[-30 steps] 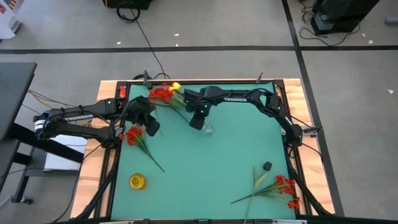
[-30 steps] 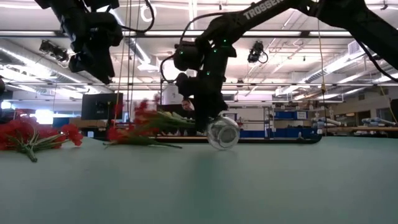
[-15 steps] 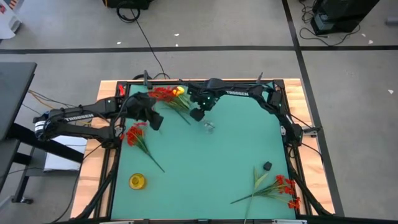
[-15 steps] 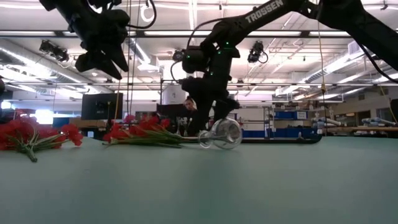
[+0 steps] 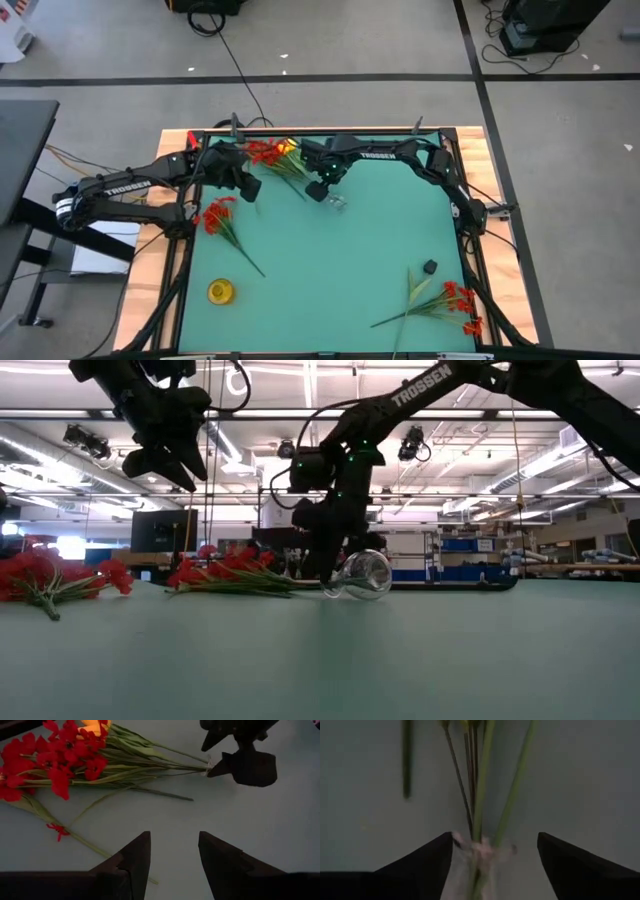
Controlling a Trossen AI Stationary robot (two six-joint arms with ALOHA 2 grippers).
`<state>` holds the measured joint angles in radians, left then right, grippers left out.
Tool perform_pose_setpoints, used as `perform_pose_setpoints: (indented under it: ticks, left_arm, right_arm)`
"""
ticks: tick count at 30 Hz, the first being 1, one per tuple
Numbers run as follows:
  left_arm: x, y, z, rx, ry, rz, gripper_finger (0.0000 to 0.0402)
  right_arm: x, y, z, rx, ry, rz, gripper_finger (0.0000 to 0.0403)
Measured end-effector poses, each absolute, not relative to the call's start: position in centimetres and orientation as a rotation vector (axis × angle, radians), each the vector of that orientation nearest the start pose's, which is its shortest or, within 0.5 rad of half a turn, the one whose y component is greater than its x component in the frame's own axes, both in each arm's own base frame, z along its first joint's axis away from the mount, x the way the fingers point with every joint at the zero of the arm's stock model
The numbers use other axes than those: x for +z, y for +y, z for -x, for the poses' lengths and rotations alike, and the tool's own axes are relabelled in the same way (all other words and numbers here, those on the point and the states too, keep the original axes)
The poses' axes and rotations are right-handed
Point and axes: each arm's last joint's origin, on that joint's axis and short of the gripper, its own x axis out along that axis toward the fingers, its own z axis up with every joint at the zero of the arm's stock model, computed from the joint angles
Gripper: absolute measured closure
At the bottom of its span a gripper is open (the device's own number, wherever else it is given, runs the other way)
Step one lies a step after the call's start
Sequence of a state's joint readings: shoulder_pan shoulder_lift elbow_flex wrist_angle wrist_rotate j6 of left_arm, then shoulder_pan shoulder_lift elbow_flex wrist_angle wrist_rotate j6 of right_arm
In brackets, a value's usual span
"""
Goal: Sort flowers into vase by color
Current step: Adjust the transparent vase
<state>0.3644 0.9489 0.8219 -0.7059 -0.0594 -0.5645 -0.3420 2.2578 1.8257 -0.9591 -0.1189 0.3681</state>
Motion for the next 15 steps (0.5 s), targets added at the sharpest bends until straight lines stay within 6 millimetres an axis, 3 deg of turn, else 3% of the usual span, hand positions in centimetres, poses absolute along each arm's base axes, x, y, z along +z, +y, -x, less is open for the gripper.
perform_pose_setpoints:
  ticks: [8,15]
  left_arm:
    - [27.5,6.7,-16.9,0.628,0.698,0.649,0.0230]
    - [27.5,6.7,-16.9,0.628,0.698,0.650,0.0230]
  right_arm:
    - [14.7,-15.3,-42.2,-0.445,1.302,-0.640,0.0209]
    - [14.2,-15.1,-41.8,-0.459,1.314,-0.642,0.0293]
